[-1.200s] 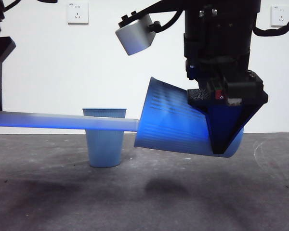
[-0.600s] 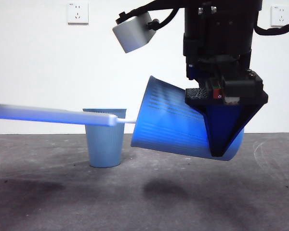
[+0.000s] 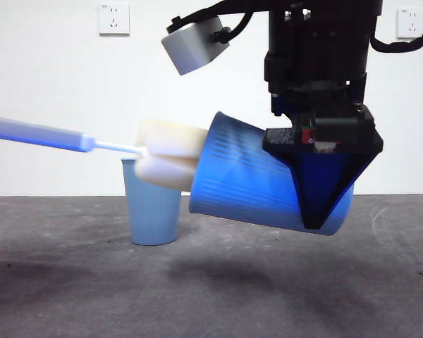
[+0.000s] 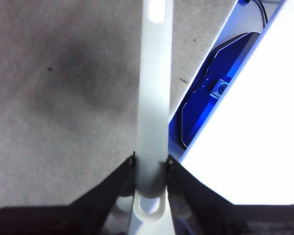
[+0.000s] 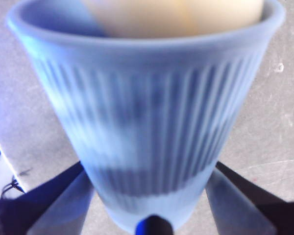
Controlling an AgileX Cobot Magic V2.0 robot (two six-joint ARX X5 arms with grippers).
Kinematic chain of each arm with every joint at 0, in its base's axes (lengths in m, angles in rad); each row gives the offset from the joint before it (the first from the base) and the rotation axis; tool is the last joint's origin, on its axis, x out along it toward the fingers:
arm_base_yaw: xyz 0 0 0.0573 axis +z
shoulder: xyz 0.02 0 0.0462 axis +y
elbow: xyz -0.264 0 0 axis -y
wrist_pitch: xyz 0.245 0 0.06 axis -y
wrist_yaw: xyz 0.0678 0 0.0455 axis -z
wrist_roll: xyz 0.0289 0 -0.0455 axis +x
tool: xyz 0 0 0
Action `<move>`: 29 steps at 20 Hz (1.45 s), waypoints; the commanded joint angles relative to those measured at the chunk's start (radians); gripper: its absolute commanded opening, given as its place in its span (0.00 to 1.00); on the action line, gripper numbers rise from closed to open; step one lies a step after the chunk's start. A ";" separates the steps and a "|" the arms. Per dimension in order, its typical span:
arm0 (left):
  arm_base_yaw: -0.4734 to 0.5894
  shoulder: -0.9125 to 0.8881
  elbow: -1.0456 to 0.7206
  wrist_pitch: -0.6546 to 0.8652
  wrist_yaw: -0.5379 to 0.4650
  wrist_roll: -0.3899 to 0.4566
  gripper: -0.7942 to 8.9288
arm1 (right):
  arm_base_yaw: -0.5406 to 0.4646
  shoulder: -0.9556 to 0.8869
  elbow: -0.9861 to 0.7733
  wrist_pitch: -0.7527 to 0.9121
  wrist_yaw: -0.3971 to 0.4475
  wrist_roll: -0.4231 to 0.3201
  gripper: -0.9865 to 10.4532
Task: Pick up the cup brush,pick up the cup,insert the brush into the cup,clean the cup,put the cup brush back,put the cup back to the fixed position on the table
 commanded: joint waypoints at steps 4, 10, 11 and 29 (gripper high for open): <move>0.006 -0.139 0.001 -0.020 -0.064 -0.154 0.07 | 0.003 -0.017 0.002 0.036 -0.004 0.135 0.07; 0.006 -0.296 0.000 0.019 -0.211 -0.449 0.07 | 0.004 -0.120 0.002 0.170 -0.012 0.348 0.07; 0.006 -0.308 0.000 0.037 -0.274 -0.493 0.07 | 0.004 -0.146 0.002 0.194 -0.011 0.380 0.07; 0.283 0.246 -0.293 0.966 -0.146 -0.708 0.07 | 0.005 -0.571 0.002 0.253 -0.011 0.478 0.07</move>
